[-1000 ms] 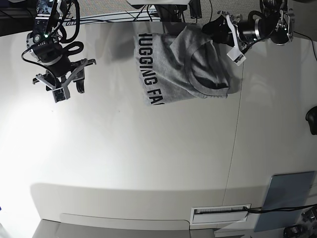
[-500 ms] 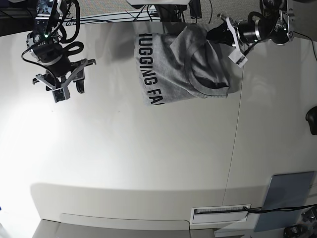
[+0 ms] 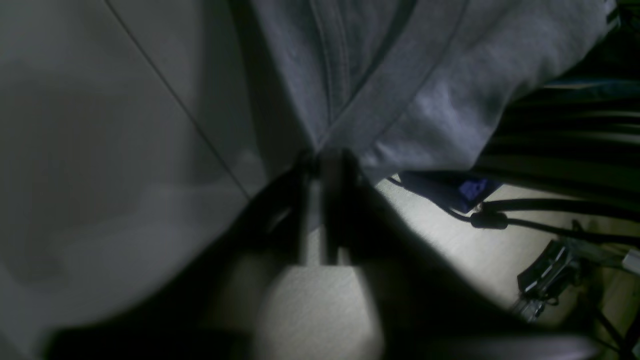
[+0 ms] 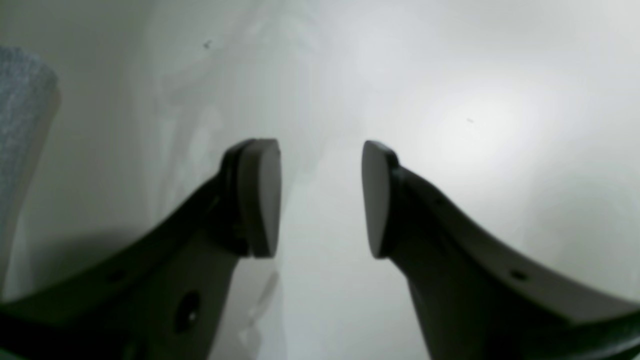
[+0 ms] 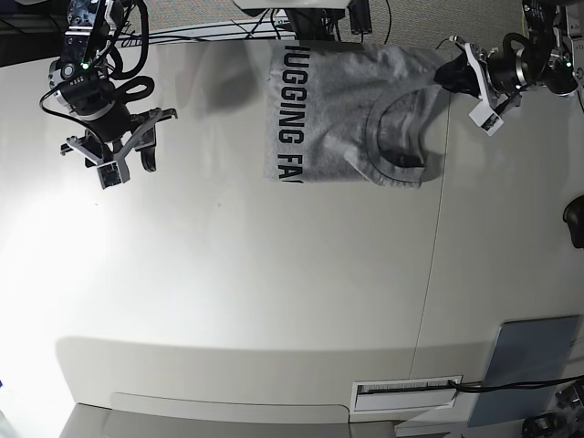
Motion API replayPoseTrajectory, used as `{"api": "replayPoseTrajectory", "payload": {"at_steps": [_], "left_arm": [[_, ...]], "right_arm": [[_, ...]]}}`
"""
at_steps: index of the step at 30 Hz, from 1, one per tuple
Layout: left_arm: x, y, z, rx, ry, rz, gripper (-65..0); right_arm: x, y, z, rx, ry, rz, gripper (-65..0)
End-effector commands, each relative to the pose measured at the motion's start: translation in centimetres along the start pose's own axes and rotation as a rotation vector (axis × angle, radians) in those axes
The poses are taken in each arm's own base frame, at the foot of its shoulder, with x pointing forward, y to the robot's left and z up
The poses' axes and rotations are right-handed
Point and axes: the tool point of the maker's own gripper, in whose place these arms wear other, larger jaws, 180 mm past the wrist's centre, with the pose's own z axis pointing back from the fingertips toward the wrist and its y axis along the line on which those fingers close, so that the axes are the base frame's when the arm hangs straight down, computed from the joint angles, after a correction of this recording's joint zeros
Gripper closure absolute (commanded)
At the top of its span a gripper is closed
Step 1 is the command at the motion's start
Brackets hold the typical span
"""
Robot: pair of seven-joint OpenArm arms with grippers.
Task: Fold the T-shirt properly
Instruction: 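Move the right gripper to the bundle and grasp its printed edge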
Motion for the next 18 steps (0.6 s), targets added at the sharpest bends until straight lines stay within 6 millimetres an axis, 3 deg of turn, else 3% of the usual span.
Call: {"api": "replayPoseTrajectory", "payload": {"at_steps": [1,3,5,7,10,13,18], "left_arm": [[0.7,0.3,0.6,0.011,-0.016,-0.024,-19.9],[1.2,0.6,0.6,0.020,-0.025,-0.034,-25.1],[2.4,0.7,0.7,0.025,-0.067,-0.045,-23.1],[3.8,0.5,0.9,0.019,-0.132,-0.055,-15.3],[5.7,-1.1,1.3,-0.053,-0.228,-0.041,0.0],[6.2,-1.9,1.3,-0.092,-0.266,-0.021,0.0],[6.0,-2.1,0.9,-0.091,-0.261,-0.014,0.0]], "right_arm": [[1.2,-0.3,0.4,-0.007,-0.048,0.009,-26.3],[1.6,0.0,0.4,0.010,-0.068,-0.004,-26.3],[2.4,0.8,0.5,0.054,-0.109,-0.033,-26.1],[3.1,1.6,0.5,0.101,-0.143,-0.039,-22.8],[4.3,2.9,0.1,0.139,-0.167,-0.012,-9.6],[5.9,4.8,-0.5,0.177,-0.201,0.039,-0.5],[7.1,9.4,-2.4,0.281,-0.219,0.104,0.0]]}}
